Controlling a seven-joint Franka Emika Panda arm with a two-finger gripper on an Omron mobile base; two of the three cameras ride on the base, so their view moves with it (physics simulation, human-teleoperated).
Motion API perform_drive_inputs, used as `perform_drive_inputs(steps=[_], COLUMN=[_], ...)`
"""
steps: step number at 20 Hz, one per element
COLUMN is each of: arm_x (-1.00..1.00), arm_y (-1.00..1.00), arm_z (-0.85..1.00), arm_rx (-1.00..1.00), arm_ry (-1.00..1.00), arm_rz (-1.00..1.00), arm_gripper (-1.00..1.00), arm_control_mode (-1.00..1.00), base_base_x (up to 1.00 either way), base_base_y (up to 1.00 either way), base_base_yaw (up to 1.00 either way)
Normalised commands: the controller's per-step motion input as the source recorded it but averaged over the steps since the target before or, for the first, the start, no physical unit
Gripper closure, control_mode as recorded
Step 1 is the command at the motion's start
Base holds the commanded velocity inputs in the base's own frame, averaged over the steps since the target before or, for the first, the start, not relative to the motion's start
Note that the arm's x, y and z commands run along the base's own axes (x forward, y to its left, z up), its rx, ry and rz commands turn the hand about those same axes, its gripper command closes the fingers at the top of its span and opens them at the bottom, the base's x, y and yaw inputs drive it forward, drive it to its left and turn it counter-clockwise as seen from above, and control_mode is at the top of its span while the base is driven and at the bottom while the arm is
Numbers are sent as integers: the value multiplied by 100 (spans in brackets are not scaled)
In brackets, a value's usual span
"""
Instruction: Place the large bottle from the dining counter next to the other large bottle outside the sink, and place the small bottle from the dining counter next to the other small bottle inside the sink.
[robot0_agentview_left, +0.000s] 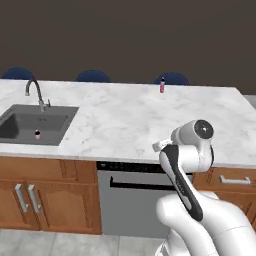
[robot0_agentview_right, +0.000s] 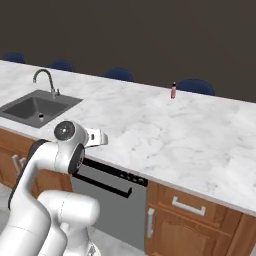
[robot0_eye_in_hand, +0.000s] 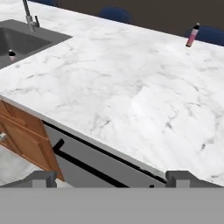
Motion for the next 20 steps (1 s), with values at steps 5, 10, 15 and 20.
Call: perform_drive_inputs(steps=[5,10,15,20], arm_x=[0,0,0,0], arm_y=[0,0,0,0], arm_z=[0,0,0,0], arm_rx=[0,0,0,0], arm_ry=[0,0,0,0], arm_rz=[0,0,0,0], arm_gripper=[-100,-100,-100,-100], arm_control_mode=[100,100,100,100], base_base_x=[0,0,0,0], base_base_y=[-87,-90,-91,-95], base_base_yaw=[0,0,0,0])
